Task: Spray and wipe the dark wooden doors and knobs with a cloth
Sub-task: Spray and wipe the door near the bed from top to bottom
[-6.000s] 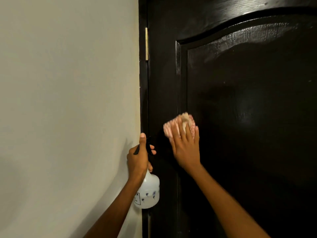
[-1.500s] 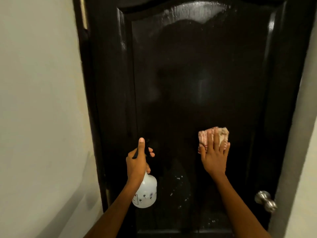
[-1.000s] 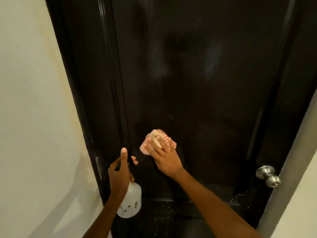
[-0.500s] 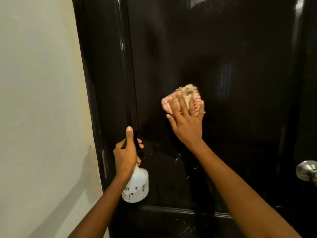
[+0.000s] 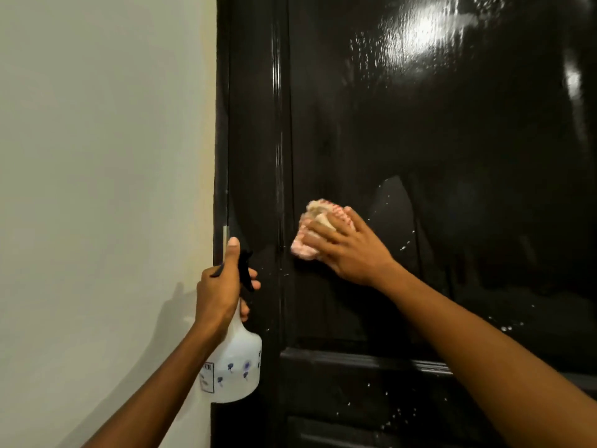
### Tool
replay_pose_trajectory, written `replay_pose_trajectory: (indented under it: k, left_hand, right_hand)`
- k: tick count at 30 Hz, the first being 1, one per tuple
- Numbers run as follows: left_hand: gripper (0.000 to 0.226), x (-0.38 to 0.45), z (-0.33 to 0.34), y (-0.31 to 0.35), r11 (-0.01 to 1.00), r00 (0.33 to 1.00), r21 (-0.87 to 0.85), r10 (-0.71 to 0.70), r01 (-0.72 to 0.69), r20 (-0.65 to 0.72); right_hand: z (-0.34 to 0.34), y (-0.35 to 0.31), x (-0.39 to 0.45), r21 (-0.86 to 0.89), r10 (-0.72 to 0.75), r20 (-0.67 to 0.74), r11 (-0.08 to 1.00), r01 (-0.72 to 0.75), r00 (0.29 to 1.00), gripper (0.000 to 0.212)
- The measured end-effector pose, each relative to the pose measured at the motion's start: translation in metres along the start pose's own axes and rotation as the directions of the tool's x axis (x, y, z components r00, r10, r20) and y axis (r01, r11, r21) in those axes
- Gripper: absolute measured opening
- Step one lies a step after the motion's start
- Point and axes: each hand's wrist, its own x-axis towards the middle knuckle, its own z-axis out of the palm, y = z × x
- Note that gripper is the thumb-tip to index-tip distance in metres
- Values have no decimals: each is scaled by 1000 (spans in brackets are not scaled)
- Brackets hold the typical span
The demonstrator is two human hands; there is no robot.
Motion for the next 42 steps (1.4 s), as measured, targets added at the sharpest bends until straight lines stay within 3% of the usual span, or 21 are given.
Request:
replay_pose_trajectory:
  k: [3,6,9,11,13,16,18,20,22,24,25,27,28,30,32,34,35,36,38,40,42]
  left_hand:
    - [80,-7,12,4,998,998,-43,43,-41,45]
    - [82,-2,30,20,996,995,-78,55,-49,82]
    - [82,1,47,34,995,990,-69,79,-71,116]
    - [81,2,49,37,994,992,-74,84,-77,94]
    - [82,0,45,31,993,993,-96,73,-64,89]
    - [83,-8,39,11,994,993,-102,51,-41,103]
    - [81,-15,41,-1,995,994,-99,27,-17,101]
    - [80,-22,48,-6,996,994,-92,3,7,107]
    - [78,-29,58,-6,995,992,-98,-5,17,123]
    - [79,-38,70,-3,994,988,-109,9,8,151]
    - [79,-43,76,-3,994,985,-114,18,2,172]
    - [81,-51,86,-5,993,977,-117,18,7,214]
    - [81,-54,90,-7,993,973,-118,11,17,230]
    - [83,-57,94,-11,991,970,-128,-7,40,243]
    - [84,-57,93,-14,989,973,-135,-21,53,231]
    - [83,-58,91,-18,989,974,-135,-27,58,225]
    - [83,-60,90,-20,990,974,-131,-28,59,227]
    - [83,-62,89,-21,990,974,-127,-30,60,226]
    - [83,-65,87,-26,991,977,-124,-30,58,213]
    - [82,-66,84,-31,991,980,-123,-32,57,195]
    - [82,-71,85,-34,992,979,-109,-36,58,199]
  right_hand:
    - [-22,54,-10,78,374,-120,927,-367,920,56]
    - [-38,85,-32,130,702,-120,712,-690,702,59]
    - [-48,87,-44,216,885,-95,466,-858,457,61]
    - [-52,74,-36,259,914,-65,403,-878,401,60]
    - [-50,52,-22,253,872,-47,482,-839,486,57]
    - [-32,14,-12,183,613,-44,781,-597,789,57]
    - [-16,-8,-24,123,375,-34,921,-369,926,57]
    - [-5,-16,-49,64,150,-12,987,-148,989,56]
    - [-2,-4,-78,12,-1,42,1000,0,999,58]
    - [-5,22,-104,-24,22,20,999,-21,1000,58]
    - [-9,36,-120,-21,123,-10,992,-123,992,57]
    - [-19,70,-156,16,421,-77,907,-421,904,57]
    - [-25,87,-174,44,582,-90,813,-580,808,59]
    - [-35,105,-197,125,829,-95,559,-820,551,62]
    - [-39,100,-191,208,926,-72,377,-903,370,63]
    - [-41,80,-167,258,955,-54,295,-920,291,61]
    - [-39,67,-154,273,951,-41,305,-912,306,60]
    - [-37,54,-141,272,929,-32,362,-891,368,59]
    - [-26,20,-121,210,799,-55,596,-775,599,56]
    - [-6,-21,-117,137,531,-69,844,-519,845,54]
    - [9,-53,-137,106,247,-25,964,-243,969,53]
